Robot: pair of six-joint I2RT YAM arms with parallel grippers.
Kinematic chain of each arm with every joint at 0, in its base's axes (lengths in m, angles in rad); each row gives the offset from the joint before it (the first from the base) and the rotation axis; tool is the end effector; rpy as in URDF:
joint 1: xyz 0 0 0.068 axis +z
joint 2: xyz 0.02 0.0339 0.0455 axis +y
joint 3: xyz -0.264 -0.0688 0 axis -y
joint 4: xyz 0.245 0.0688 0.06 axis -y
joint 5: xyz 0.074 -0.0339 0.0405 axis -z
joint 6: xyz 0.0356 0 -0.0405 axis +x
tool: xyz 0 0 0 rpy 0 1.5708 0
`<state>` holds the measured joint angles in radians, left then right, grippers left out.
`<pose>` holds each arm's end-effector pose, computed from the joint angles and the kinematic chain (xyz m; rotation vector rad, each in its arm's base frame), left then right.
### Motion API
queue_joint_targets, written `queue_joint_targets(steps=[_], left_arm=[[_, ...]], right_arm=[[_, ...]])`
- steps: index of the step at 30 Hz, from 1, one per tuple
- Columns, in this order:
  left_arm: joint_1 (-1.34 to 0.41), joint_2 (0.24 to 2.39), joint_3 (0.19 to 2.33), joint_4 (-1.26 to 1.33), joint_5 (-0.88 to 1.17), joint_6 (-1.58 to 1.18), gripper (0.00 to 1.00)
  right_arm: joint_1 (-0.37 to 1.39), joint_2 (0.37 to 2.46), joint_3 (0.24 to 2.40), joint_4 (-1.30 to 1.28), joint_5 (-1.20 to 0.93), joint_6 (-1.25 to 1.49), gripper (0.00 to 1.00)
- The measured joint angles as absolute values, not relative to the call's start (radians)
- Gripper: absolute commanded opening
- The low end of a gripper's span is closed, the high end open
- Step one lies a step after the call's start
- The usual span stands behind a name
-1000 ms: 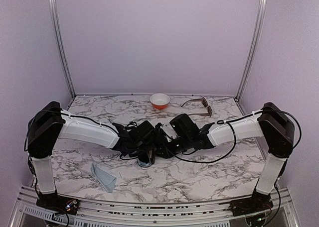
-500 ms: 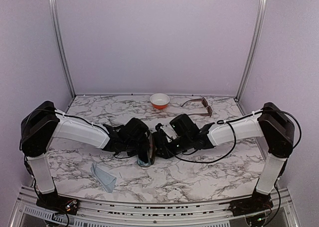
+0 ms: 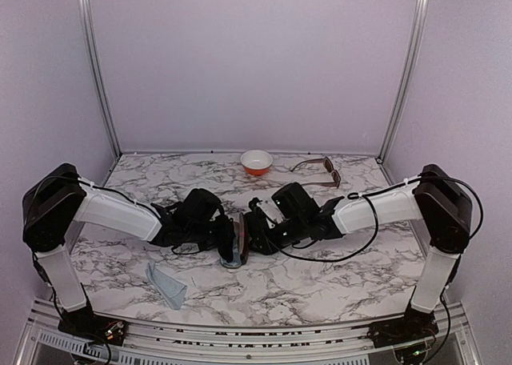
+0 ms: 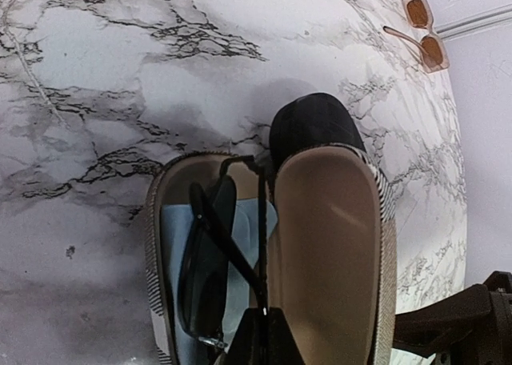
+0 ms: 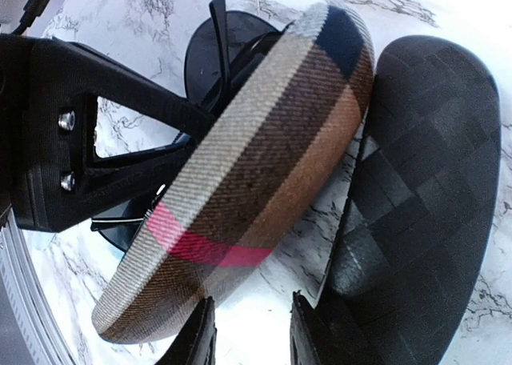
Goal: Organize the sunglasses
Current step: Place the sunglasses in the sunglasses case.
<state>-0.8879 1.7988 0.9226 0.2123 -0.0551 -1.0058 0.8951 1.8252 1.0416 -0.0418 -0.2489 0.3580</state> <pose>0.2343 -0.2849 0.1533 -0.1746 2.4082 -0.9160 0.2283 0.2988 0.1588 -0.7966 2.4249 0.8428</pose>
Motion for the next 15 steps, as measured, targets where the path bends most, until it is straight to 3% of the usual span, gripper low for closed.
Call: queue_joint_targets(steps=[15], left_arm=[[-0.877, 1.814, 0.86, 0.453, 0.06, -1.121, 0.0]], right_arm=[[0.895, 1.832, 1.05, -0.043, -0.249, 0.358, 0.31]])
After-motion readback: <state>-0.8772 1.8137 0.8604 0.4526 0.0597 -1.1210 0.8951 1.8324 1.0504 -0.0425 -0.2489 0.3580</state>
